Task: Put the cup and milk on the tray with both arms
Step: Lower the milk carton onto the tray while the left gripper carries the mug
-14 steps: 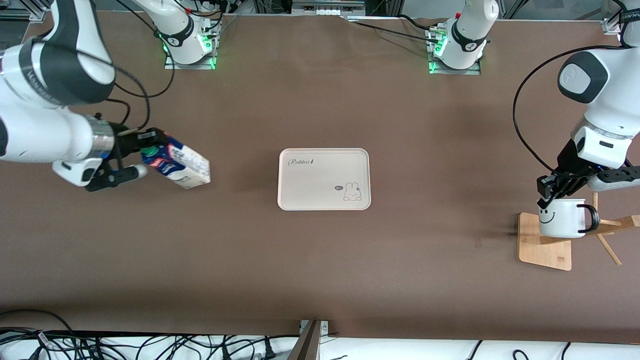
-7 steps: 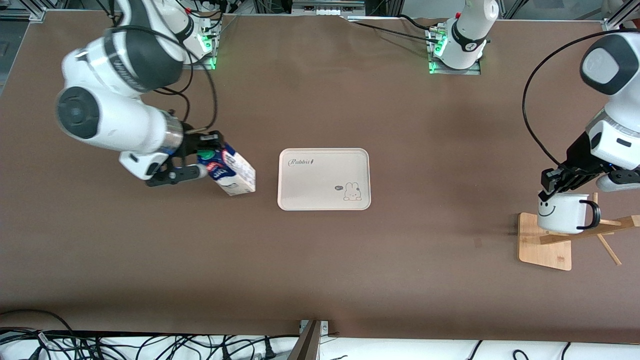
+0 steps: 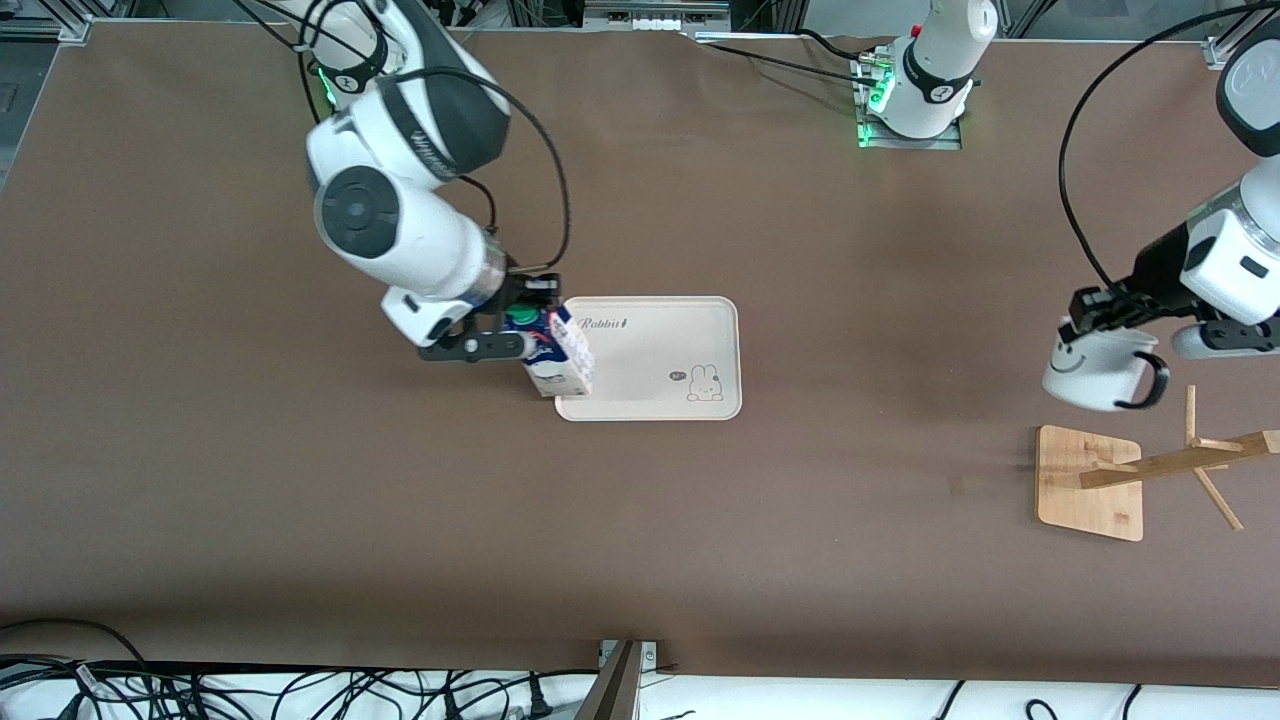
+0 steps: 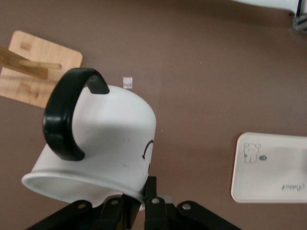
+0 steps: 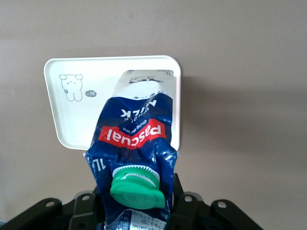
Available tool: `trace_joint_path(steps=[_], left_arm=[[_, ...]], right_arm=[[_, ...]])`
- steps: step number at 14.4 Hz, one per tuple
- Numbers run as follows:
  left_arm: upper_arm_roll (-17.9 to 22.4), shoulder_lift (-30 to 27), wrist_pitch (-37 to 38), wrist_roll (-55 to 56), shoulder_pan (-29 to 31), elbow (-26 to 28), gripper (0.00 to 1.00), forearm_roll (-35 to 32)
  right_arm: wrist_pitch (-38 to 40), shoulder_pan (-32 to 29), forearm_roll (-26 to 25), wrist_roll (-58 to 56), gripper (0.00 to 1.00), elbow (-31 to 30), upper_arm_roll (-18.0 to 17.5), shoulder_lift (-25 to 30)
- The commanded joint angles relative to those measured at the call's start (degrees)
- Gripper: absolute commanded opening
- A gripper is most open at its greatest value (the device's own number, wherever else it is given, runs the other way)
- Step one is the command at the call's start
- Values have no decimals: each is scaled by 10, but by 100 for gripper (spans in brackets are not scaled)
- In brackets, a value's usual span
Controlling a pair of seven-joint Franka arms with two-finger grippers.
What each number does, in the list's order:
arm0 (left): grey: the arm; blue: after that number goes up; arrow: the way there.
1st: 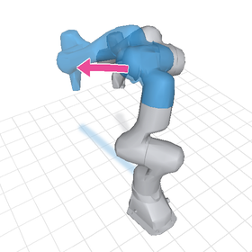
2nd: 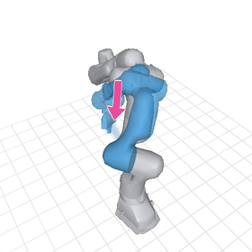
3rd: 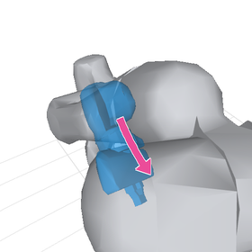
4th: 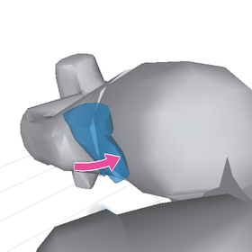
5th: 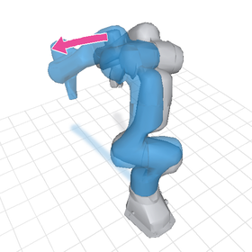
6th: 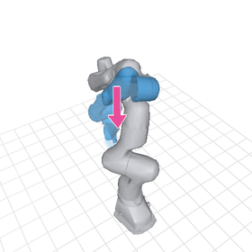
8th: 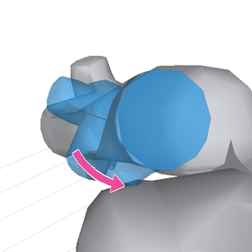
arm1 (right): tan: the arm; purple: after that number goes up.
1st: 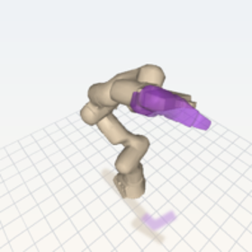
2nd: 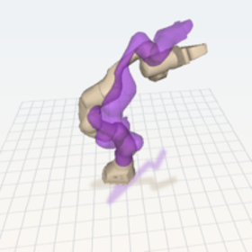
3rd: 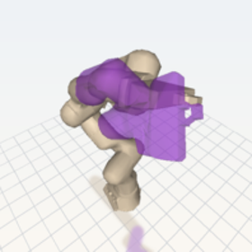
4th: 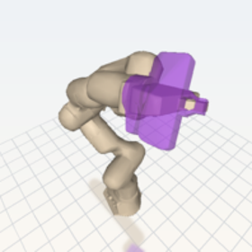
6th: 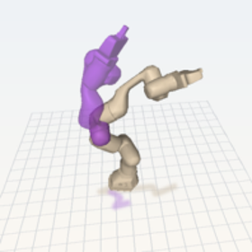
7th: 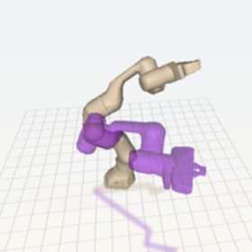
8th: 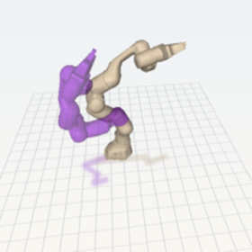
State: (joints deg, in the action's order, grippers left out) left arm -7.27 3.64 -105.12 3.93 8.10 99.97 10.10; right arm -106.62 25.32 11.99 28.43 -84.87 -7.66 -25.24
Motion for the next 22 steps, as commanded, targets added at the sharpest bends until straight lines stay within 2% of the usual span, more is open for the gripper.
trace_joint_path(steps=[1, 6, 10, 15, 20, 21, 22], left_arm=[[-11, 1, 62, -16, -1, -24, 0, 10], [-14, 6, 170, -14, -3, -50, 0, 10], [-40, 16, 235, -11, -19, -75, 0, 9], [-40, 89, 336, 13, -28, -187, 0, 9], [-40, 96, 383, 94, -76, -196, 0, 9], [-40, 98, 395, 114, -83, -196, 0, 9], [-40, 101, 408, 133, -91, -196, 0, 10]], right_arm=[[-4, 16, 9, 9, 52, 0, 4, -9], [12, 24, 17, -7, 52, 0, 0, -31], [12, 28, 21, -23, 52, 1, -2, -52], [22, 33, 19, -45, 52, 2, -3, -69], [61, 25, 11, -72, 52, 2, 1, -76], [61, 25, 15, -68, 72, 3, 1, -76], [57, 25, 16, -65, 100, 3, 1, -77]])
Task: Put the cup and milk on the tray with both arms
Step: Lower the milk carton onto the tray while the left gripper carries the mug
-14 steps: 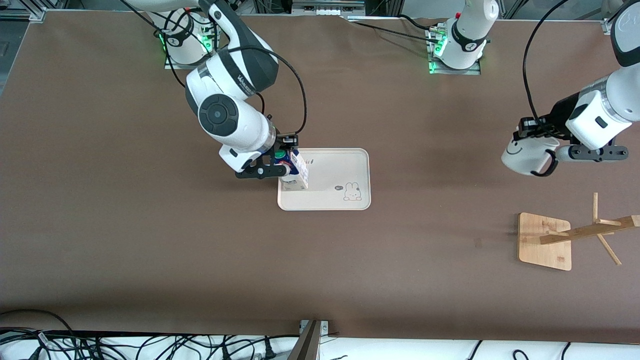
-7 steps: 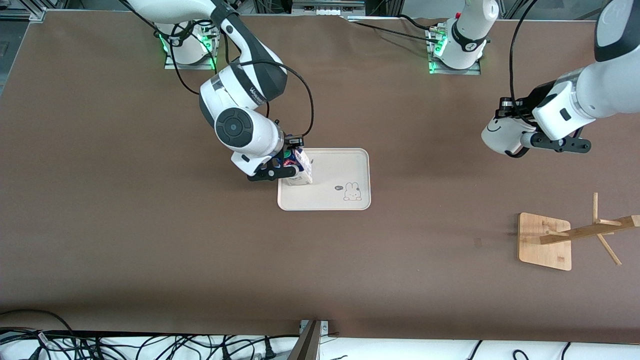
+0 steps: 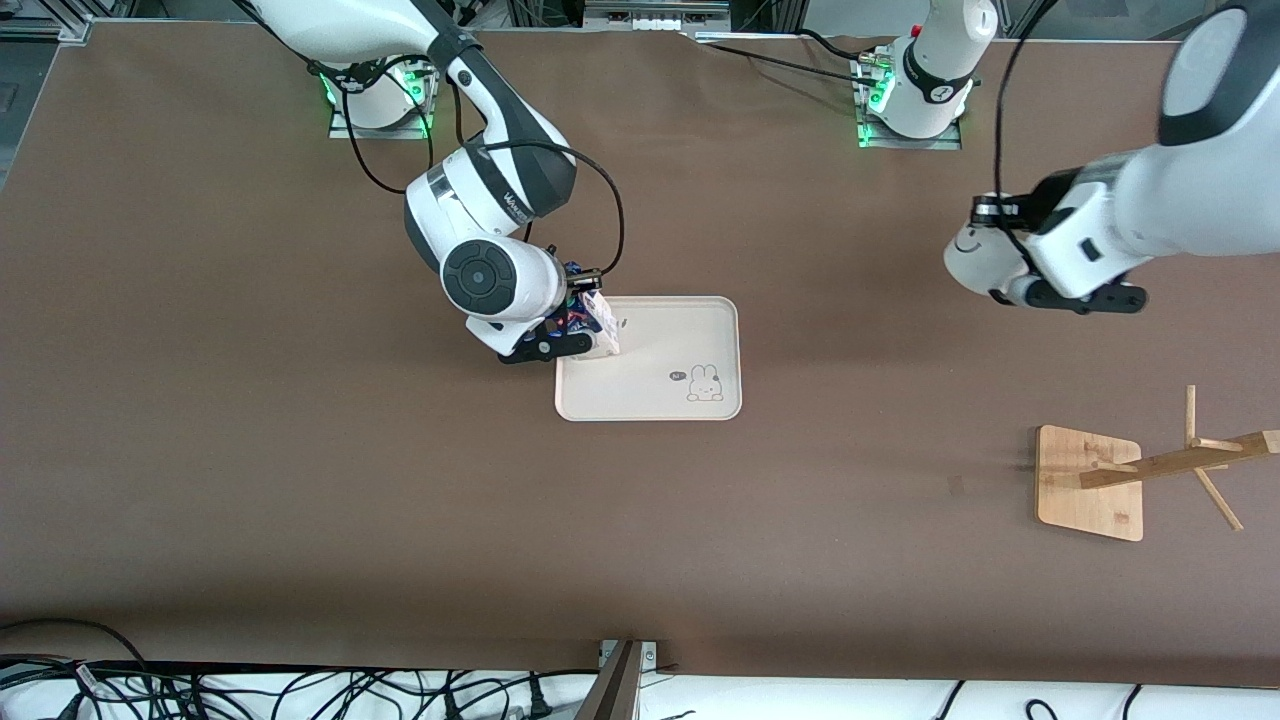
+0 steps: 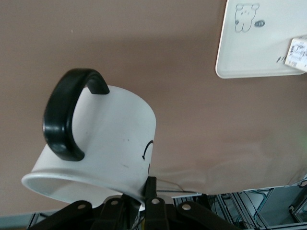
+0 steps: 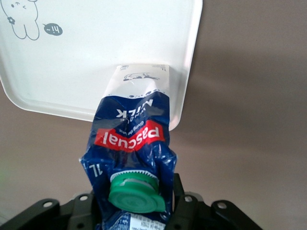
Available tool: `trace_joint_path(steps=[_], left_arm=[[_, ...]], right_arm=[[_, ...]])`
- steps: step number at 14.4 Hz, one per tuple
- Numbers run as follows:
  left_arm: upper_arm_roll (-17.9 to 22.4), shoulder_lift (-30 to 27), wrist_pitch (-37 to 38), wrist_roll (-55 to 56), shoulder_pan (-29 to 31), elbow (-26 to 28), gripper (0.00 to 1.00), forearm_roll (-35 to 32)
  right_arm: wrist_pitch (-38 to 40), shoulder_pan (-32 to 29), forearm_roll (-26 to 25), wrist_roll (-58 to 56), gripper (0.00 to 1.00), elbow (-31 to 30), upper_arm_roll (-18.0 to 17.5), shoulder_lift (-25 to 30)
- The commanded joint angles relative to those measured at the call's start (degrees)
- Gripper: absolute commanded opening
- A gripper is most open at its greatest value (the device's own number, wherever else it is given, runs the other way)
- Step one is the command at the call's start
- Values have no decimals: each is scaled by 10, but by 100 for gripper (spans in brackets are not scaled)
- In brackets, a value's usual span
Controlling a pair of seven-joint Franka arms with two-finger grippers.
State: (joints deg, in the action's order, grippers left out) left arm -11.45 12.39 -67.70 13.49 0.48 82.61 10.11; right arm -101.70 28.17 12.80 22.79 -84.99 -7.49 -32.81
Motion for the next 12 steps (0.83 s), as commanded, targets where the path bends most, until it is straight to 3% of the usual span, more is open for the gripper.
trace_joint_path(steps=[1, 9, 12], left_arm=[[2, 19, 48, 56, -22, -22, 0, 10], [2, 35, 77, 117, -38, -24, 0, 28], [4, 57, 76, 208, -35, -25, 0, 107]], right_arm=[[7, -3, 8, -7, 100, 7, -1, -1], [101, 22, 9, 45, 100, 117, -2, 19], [156, 8, 5, 47, 100, 145, 29, 50]])
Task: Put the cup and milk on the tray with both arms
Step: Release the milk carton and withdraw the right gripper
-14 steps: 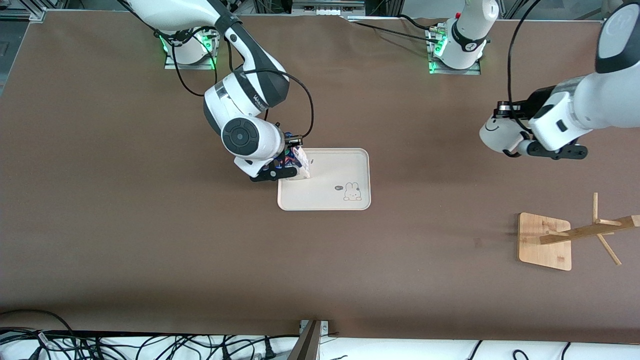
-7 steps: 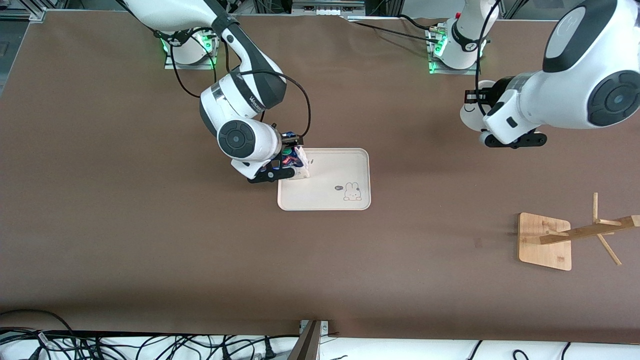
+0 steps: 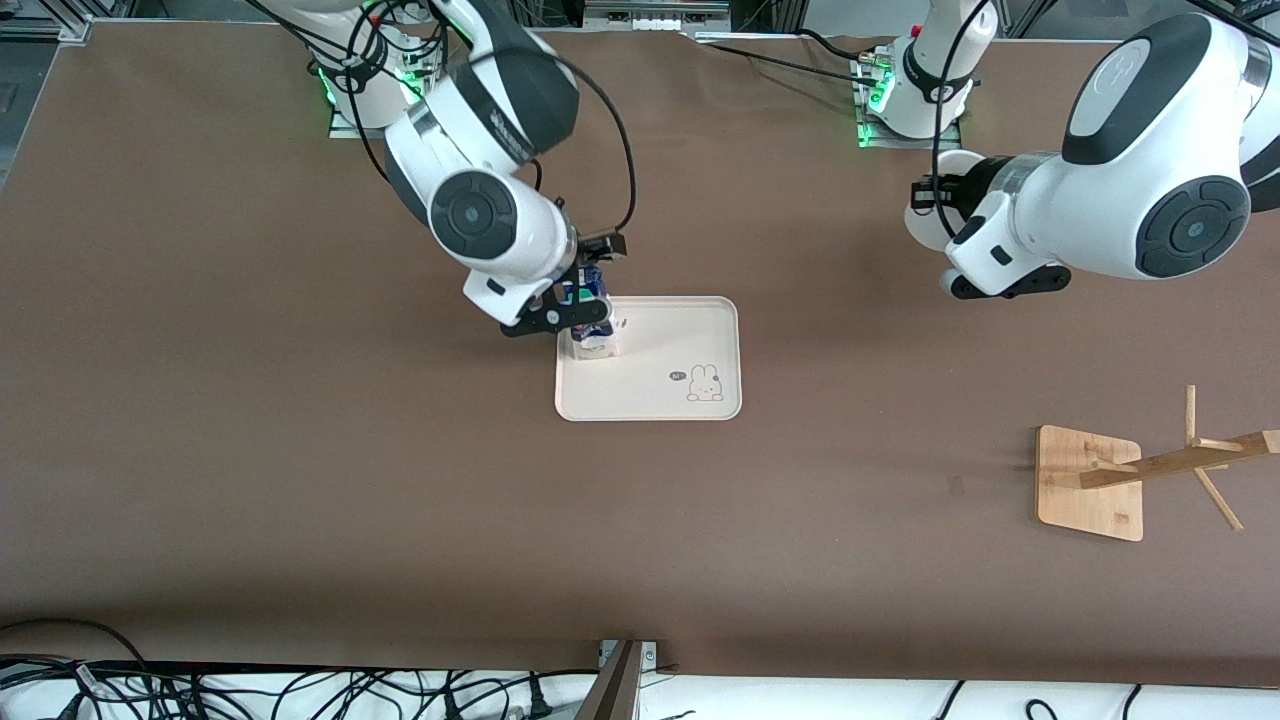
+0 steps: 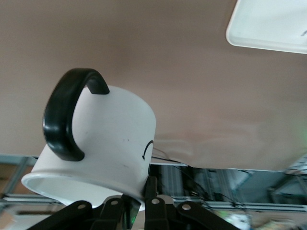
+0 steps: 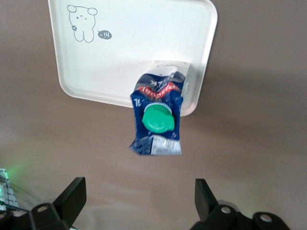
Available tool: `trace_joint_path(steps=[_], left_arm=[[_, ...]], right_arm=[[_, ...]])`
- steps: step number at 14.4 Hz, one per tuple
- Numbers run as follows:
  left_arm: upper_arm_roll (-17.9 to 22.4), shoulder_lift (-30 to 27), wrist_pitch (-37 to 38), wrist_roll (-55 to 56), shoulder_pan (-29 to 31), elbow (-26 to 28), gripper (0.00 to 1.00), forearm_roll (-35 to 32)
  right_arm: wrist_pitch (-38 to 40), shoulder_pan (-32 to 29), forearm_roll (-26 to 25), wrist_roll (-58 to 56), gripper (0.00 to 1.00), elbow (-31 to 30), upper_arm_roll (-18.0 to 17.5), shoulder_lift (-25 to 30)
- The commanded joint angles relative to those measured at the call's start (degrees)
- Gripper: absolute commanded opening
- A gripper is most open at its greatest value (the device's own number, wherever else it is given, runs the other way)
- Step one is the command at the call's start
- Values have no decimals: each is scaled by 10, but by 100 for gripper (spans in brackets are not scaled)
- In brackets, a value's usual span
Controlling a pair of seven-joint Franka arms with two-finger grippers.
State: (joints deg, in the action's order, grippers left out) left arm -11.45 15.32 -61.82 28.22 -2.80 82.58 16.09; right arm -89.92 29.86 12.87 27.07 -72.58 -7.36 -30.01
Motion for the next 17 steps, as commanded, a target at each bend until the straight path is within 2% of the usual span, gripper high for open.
trace_joint_path(steps=[1, 3, 6, 10, 12, 14, 15, 17], left_arm=[[4, 42, 11, 94, -4, -28, 0, 66], [3, 94, 1, 149, -19, -75, 0, 84], [4, 186, -59, 203, -59, -150, 0, 97], [3, 257, -214, 223, -85, -159, 0, 122], [4, 293, -295, 238, -117, -159, 0, 139], [5, 318, -362, 270, -143, -153, 0, 138], [5, 330, -375, 280, -151, -153, 0, 138], [5, 349, -409, 302, -166, -149, 0, 137]], right_arm=[[44, -12, 3, -7, 100, 28, 61, 44], [57, -29, 8, -50, 100, 42, 123, 76], [86, -85, 3, -151, 100, 97, 161, 80], [103, -130, 1, -195, 100, 120, 207, 81], [105, -130, -34, -199, 100, 120, 222, 81], [106, -132, -79, -211, 100, 117, 223, 83], [106, -154, -85, -211, 100, 111, 213, 83], [100, -236, -92, -208, 100, 70, 150, 105]])
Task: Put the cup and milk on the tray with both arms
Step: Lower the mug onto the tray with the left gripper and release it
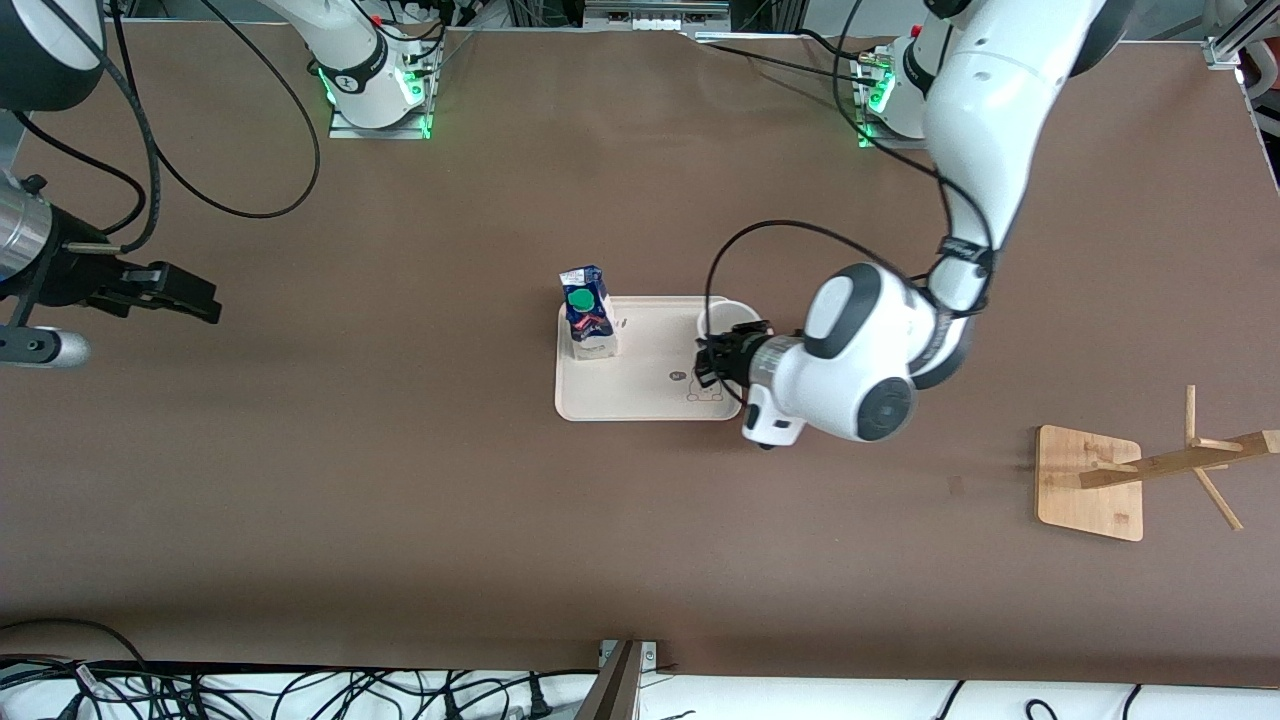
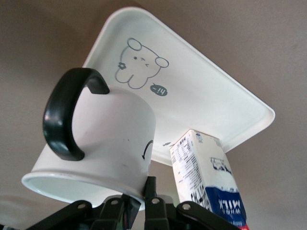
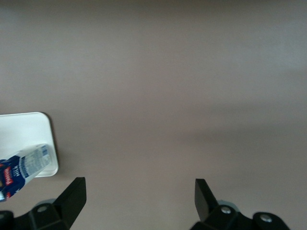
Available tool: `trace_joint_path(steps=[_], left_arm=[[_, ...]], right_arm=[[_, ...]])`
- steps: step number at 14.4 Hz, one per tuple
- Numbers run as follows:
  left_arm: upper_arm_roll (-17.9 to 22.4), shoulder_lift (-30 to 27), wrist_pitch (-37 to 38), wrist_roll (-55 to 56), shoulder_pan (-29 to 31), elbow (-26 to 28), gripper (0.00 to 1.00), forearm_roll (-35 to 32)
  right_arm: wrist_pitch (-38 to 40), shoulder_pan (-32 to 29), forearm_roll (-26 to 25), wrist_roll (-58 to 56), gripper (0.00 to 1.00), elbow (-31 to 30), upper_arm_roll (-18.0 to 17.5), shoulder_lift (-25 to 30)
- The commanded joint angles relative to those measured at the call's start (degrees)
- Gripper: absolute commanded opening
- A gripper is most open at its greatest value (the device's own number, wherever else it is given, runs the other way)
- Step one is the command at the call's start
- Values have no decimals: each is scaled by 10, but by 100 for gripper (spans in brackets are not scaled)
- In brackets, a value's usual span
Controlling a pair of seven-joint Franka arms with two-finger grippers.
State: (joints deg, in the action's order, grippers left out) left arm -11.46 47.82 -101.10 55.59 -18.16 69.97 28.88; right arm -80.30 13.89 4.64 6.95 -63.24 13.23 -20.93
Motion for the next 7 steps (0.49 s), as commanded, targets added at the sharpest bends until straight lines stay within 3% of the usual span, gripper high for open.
trace_joint_path(steps=[1, 4, 7], left_arm=[[5, 31, -30, 30, -25, -20, 0, 7], [21, 45, -41, 29, -57, -20, 0, -4], [21, 46, -41, 28, -64, -15, 0, -30]], right_arm=[[-3, -113, -26, -7, 100, -42, -91, 22], [-48, -167, -84, -6, 100, -93, -167, 28], [-116, -211, -97, -3, 100, -179, -218, 74]])
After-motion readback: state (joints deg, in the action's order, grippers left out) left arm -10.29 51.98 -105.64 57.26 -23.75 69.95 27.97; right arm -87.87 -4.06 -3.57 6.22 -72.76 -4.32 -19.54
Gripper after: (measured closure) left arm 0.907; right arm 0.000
